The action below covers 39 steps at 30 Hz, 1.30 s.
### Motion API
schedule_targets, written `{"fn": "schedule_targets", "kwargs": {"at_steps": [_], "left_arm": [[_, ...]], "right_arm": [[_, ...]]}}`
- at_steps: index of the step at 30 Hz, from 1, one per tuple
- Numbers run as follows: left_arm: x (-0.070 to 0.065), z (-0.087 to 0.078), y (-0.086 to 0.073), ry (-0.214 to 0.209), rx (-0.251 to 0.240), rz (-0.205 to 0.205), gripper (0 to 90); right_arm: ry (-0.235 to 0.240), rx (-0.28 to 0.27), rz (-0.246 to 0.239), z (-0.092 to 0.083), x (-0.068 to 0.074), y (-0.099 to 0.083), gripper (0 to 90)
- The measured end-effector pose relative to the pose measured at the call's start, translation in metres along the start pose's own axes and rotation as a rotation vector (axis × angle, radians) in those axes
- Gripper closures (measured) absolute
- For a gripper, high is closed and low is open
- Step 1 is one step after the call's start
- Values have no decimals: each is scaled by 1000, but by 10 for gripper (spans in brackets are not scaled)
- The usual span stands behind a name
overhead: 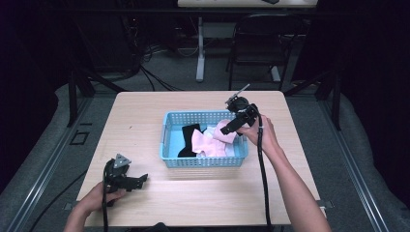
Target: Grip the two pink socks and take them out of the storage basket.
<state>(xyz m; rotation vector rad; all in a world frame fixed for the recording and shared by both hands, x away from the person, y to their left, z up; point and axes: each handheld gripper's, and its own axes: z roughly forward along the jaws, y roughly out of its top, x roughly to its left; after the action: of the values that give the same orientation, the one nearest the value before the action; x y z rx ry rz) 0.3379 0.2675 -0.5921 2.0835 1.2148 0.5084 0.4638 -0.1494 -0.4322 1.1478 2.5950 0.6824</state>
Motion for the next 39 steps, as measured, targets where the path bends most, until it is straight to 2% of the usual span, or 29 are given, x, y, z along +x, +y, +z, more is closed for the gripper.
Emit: {"fn": "schedule_targets", "kwargs": {"at_steps": [5, 12, 14, 17, 20, 22, 23, 24, 27, 29, 31, 32, 33, 35, 36, 38, 39], "left_arm": [[0, 0, 0, 0, 0, 0, 2], [0, 0, 0, 0, 0, -1, 2], [0, 0, 0, 0, 0, 0, 2], [0, 0, 0, 0, 0, 0, 2], [0, 0, 0, -1, 0, 0, 2], [0, 0, 0, 0, 0, 0, 2], [0, 0, 0, 0, 0, -1, 2], [0, 0, 0, 0, 0, 0, 2], [0, 0, 0, 1, 0, 0, 2], [0, 0, 0, 1, -2, -1, 2], [0, 0, 0, 2, -1, -1, 2], [0, 0, 0, 2, -1, 0, 2], [0, 0, 0, 2, -2, -1, 2], [0, 0, 0, 2, -2, -1, 2], [0, 0, 0, 2, -1, 0, 2], [0, 0, 0, 2, -1, -1, 2], [0, 0, 0, 2, -2, -1, 2]], "right_arm": [[16, 27, -3, 18, 0, 6, 0], [34, 69, 18, 43, -4, 9, 3], [35, 62, 31, 50, -5, 8, 9], [42, 102, 29, 58, -8, 9, 50], [49, 121, 36, 67, -8, 10, 128], [38, 141, 26, 72, -7, 11, 149], [31, 145, 36, 75, -5, 12, 173], [30, 164, 20, 76, -7, 13, 191], [11, 182, 35, 84, -7, 13, 281], [6, 204, 44, 88, -9, 12, 389], [-6, 196, 67, 92, -8, 11, 545], [-7, 220, 51, 91, -10, 12, 580], [-16, 223, 52, 92, -9, 11, 689], [-22, 239, 46, 91, -10, 12, 721], [-16, 209, 74, 92, -9, 10, 795], [-16, 207, 76, 88, -11, 9, 863], [-14, 204, 75, 87, -11, 9, 868]]}}
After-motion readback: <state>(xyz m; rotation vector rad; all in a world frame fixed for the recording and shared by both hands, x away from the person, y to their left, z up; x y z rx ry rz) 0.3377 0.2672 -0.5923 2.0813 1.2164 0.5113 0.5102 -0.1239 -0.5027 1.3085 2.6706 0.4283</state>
